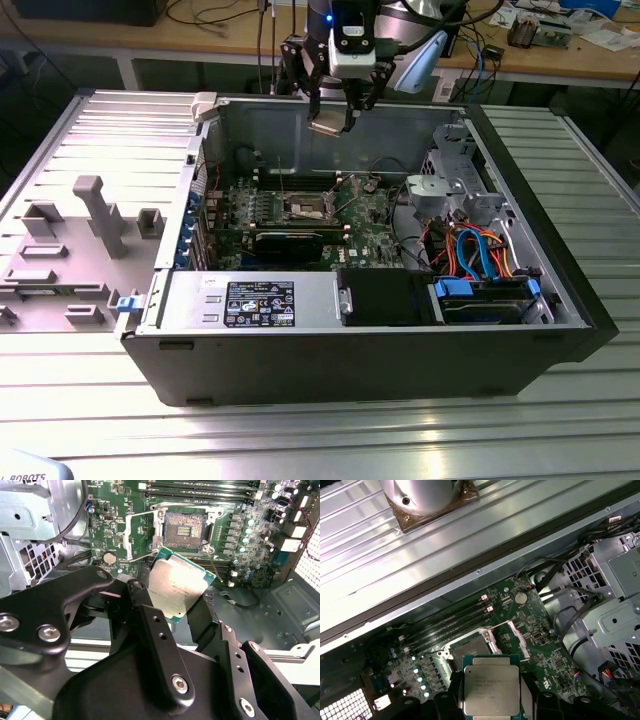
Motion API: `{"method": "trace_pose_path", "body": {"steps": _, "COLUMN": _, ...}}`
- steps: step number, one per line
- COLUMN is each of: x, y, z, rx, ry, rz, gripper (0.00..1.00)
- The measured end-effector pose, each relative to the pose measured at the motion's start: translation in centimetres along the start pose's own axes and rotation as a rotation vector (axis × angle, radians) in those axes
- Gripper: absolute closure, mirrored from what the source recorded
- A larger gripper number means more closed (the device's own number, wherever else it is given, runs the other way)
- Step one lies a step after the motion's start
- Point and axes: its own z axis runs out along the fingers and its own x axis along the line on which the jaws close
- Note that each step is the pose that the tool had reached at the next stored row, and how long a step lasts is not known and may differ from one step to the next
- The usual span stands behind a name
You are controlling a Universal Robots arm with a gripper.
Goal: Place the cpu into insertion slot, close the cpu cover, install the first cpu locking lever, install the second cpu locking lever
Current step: 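Place the cpu into insertion slot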
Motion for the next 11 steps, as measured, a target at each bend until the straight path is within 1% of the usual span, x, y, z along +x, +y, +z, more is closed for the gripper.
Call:
{"method": "trace_pose_path", "body": {"steps": 2, "x": 0.0, "y": 0.0, "z": 0.0, "rx": -0.0005, "ry": -0.0022, "rz": 0.025, "gripper": 0.46}}
{"method": "trace_pose_path", "body": {"steps": 4, "x": 0.0, "y": 0.0, "z": 0.0, "rx": -0.0012, "ry": -0.0059, "rz": 0.067, "gripper": 0.46}}
{"method": "trace_pose_path", "body": {"steps": 5, "x": 0.0, "y": 0.0, "z": 0.0, "rx": -0.0015, "ry": -0.0071, "rz": 0.081, "gripper": 0.46}}
{"method": "trace_pose_path", "body": {"steps": 11, "x": 0.0, "y": 0.0, "z": 0.0, "rx": -0.0029, "ry": -0.0134, "rz": 0.152, "gripper": 0.46}}
